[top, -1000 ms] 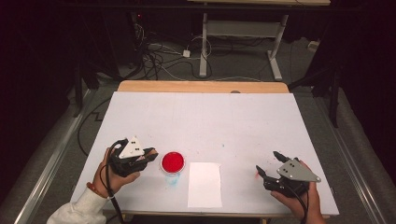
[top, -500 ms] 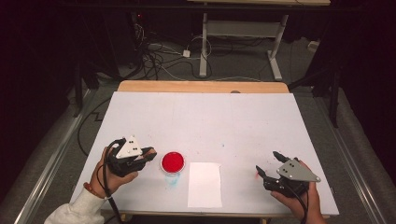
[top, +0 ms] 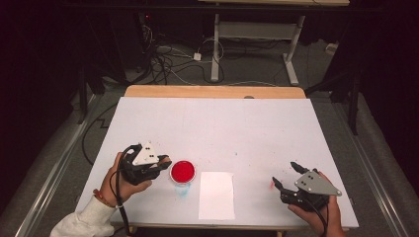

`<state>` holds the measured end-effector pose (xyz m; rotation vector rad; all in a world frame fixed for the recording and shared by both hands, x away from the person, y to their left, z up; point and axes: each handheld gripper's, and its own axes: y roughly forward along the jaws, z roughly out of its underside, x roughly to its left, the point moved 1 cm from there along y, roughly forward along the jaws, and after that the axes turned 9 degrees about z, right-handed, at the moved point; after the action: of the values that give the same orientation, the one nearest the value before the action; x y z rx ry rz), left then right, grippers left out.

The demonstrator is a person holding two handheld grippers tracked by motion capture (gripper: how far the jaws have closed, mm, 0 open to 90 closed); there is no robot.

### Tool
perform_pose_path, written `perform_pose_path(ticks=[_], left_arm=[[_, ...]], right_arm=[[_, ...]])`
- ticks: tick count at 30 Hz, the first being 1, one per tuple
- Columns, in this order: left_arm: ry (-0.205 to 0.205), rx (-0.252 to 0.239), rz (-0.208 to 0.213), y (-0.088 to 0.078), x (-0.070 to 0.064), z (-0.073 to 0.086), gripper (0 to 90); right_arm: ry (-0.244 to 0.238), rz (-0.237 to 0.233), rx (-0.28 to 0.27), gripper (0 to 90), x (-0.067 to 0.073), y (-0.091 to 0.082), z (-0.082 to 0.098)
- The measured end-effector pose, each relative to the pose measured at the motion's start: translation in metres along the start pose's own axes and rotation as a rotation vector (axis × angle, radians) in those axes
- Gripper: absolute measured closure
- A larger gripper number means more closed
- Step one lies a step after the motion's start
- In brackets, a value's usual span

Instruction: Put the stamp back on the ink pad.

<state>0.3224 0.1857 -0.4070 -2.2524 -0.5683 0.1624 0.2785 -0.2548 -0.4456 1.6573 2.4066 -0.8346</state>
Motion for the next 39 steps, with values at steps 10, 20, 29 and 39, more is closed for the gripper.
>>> perform_pose_path(ticks=[10, 20, 29, 39], left_arm=[[0.017, 0.042, 0.042, 0.022, -0.001, -0.011, 73.6], [0.045, 0.077, 0.079, 0.039, -0.005, -0.018, 73.6], [0.077, 0.097, 0.106, 0.053, -0.013, -0.027, 73.5], [0.116, 0.109, 0.14, 0.066, -0.024, -0.039, 73.5]], right_arm=[[0.001, 0.001, 0.001, 27.7, 0.0, -0.002, 0.001], [-0.005, -0.001, 0.004, 27.8, 0.0, -0.002, 0.002], [-0.009, -0.005, 0.008, 27.7, 0.001, -0.002, 0.002], [-0.008, -0.009, 0.01, 27.8, 0.001, -0.002, 0.002]])
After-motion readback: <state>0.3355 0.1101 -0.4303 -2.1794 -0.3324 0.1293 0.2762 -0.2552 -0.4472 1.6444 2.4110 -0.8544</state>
